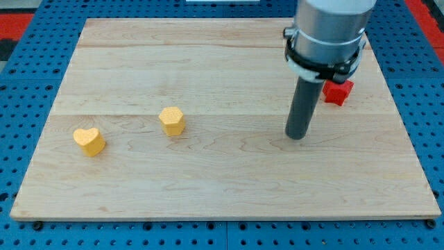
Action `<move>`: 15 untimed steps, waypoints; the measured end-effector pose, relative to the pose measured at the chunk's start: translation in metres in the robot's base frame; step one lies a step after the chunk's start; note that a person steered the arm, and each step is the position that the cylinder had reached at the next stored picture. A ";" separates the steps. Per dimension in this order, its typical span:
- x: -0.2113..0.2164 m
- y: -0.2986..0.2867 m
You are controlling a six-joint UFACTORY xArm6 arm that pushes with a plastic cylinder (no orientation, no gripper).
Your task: Keep the yellow hexagon below the red star
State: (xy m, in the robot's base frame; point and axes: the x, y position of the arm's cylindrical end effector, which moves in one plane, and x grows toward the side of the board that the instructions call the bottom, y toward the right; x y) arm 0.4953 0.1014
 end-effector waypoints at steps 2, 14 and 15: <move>-0.003 -0.171; -0.042 0.020; -0.047 0.031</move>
State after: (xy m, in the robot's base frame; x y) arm 0.4482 0.1324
